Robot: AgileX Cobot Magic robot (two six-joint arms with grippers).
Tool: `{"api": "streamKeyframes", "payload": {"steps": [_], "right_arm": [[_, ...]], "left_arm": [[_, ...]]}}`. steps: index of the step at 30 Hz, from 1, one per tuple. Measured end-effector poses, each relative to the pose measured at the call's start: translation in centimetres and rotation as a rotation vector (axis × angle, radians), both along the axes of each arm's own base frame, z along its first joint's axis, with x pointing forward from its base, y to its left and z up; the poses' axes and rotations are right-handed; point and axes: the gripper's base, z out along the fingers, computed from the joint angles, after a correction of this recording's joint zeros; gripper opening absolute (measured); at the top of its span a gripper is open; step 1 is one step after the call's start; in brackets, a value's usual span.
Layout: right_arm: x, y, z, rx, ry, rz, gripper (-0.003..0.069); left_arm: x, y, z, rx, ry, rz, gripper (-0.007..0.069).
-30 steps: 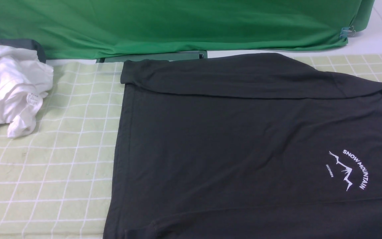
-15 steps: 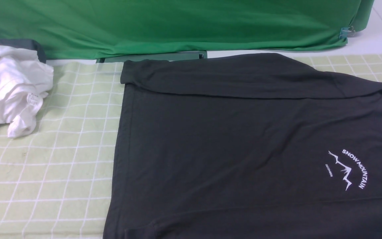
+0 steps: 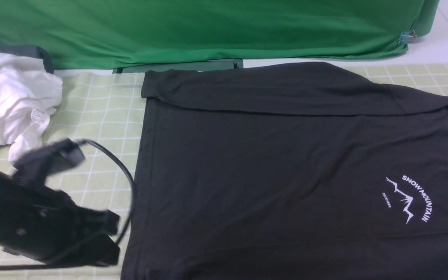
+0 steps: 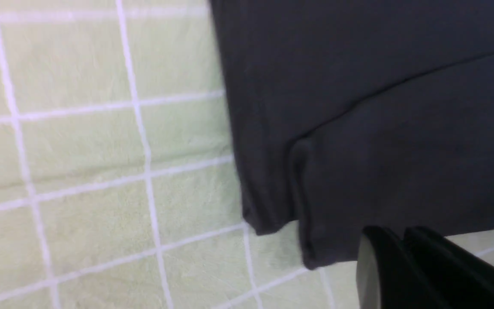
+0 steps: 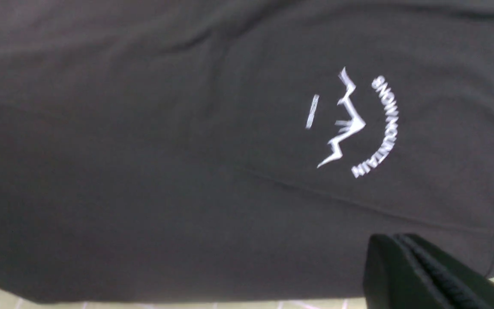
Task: Fold a long-sleeved shirt over a green coffee tablecloth.
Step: 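Grasp the left edge of the dark T-shirt lying flat on the table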
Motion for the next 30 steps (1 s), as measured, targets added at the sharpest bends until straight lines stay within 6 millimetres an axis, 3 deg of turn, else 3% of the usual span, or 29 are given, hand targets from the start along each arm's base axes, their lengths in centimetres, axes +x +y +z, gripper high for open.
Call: {"api": "streamKeyframes", "payload": {"steps": [3,7,12,16,24,30], "right_arm": [[0.9,0.1,-0.8,-0.007,0.049,0.002,0.0016],[1.5,0.2,-1.2,-0.010,0.067,0.001,0.0017],[1.8,0.2,-1.4,-0.009,0.061,-0.001,0.0017],[1.8,0.2,-2.0,-0.011,0.076,-0.002,0.0018],[1.8,0.2,-2.2,-0.015,0.071,0.005,0.0033],[1.8,0.2,-2.2,-0.020,0.067,0.013,0.0041]], "left_arm": [[0.4,-2.0,-2.4,0.030,0.058,-0.043,0.0127],[1.0,-4.1,-3.9,0.072,0.025,-0.075,0.0221],[1.8,-4.9,-5.4,0.131,-0.013,-0.108,0.0356],[2.4,-4.9,-6.2,0.150,-0.024,-0.097,0.0421],[2.9,-5.1,-7.4,0.154,0.016,-0.084,0.0427],[2.8,-5.3,-7.4,0.138,0.033,-0.072,0.0360]]}}
